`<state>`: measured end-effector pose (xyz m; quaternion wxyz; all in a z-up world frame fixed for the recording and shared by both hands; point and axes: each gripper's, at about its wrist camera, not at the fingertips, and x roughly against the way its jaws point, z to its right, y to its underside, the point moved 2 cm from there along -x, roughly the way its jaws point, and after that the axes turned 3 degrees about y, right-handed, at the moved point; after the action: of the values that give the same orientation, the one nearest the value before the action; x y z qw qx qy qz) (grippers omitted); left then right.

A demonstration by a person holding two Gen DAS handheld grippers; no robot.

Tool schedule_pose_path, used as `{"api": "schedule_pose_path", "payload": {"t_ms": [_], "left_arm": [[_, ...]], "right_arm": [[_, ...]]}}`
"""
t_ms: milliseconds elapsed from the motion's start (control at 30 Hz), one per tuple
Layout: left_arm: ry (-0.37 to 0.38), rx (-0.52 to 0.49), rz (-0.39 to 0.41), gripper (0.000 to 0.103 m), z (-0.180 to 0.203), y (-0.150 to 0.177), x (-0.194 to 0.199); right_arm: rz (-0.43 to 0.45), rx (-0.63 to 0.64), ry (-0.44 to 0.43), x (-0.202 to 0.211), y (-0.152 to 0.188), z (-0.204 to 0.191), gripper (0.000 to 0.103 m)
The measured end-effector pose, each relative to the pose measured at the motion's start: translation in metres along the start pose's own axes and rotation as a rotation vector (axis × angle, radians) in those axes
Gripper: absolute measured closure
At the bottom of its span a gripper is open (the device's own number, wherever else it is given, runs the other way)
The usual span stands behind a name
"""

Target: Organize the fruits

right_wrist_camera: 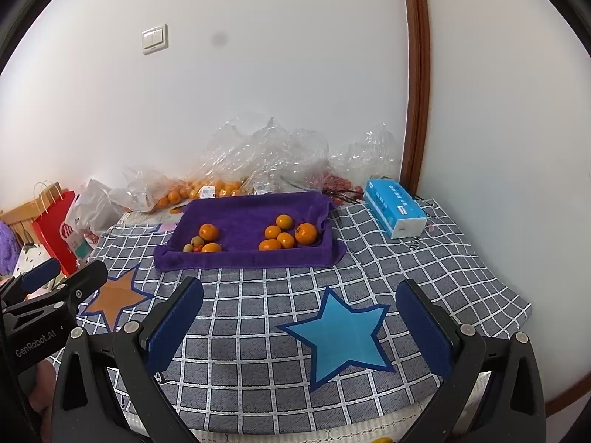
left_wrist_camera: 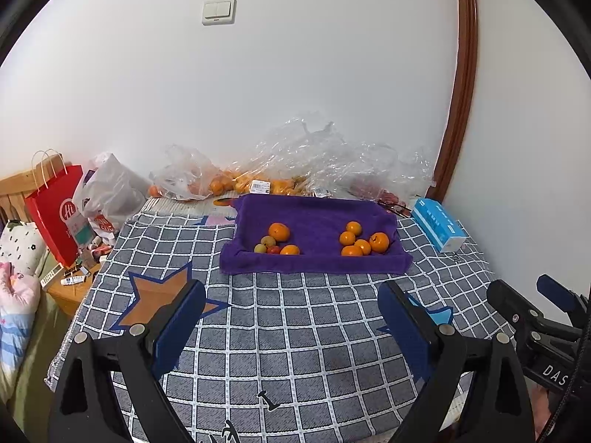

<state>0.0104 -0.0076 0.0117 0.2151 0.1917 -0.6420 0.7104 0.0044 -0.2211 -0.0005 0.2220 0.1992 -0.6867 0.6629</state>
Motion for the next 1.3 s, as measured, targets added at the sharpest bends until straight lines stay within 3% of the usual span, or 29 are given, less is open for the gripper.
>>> {"api": "schedule_pose_path", "payload": {"t_ms": [1300], "left_arm": [[-0.007,0.002,-0.001,0.008,-0.0045,-0.0026,0.0024]], "right_arm": [[-0.003,-0.001,0.006,-0.0012,0.0009,-0.0005,0.001]]}}
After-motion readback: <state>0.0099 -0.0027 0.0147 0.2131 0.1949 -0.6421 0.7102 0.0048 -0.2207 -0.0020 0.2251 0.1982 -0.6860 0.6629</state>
